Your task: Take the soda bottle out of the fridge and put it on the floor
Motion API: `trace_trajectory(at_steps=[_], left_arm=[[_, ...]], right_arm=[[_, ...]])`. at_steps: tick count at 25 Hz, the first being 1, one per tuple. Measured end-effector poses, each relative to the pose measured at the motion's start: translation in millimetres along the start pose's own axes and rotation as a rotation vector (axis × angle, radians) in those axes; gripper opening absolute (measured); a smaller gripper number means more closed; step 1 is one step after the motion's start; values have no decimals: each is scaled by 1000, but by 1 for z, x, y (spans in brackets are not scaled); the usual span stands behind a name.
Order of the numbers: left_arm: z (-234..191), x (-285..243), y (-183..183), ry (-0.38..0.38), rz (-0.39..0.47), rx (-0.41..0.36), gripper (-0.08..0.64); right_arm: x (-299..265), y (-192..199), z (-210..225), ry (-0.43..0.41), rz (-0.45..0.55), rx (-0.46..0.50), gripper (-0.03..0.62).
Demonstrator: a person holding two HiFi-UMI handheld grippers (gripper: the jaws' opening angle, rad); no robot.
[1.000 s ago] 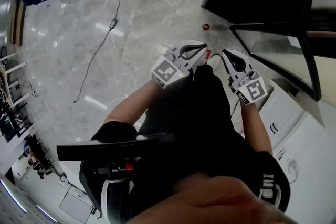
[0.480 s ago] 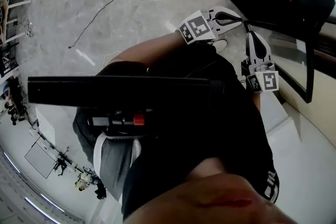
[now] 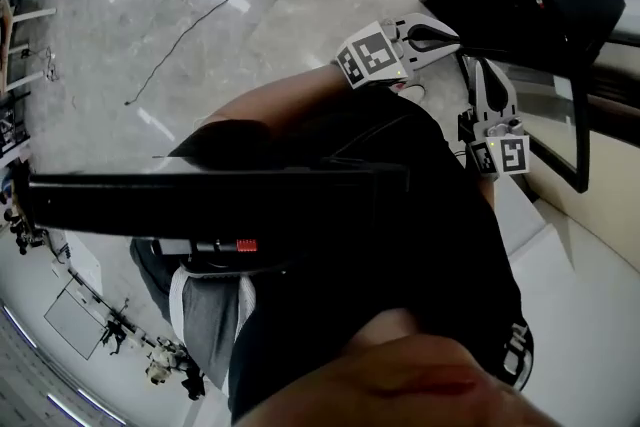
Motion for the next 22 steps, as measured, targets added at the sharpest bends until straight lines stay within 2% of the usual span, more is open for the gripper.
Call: trace_trajectory(at_steps=[3, 11, 15, 22], left_arm=[[-1, 2, -15, 2, 12, -19, 5], [-10, -7, -20, 21, -16, -55, 5], [-14, -9, -25, 1, -19, -45, 5], [-17, -13, -23, 6, -14, -72, 5]], right_arm=[[-5, -13, -1, -3, 26, 30, 17], [-19, -6, 8, 0, 62, 67, 17], [-22, -5, 13, -4, 55, 90, 17], [-25, -3, 16, -22, 48, 82, 17]])
Point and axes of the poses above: the fingertips, and each gripper's own axes: x backward along the fingers, z to its right, y out of its underside, the point moved 10 cm from there along x, backward along the fingers, and after that the axes turned 7 degrees about y, right-handed, at the moved point
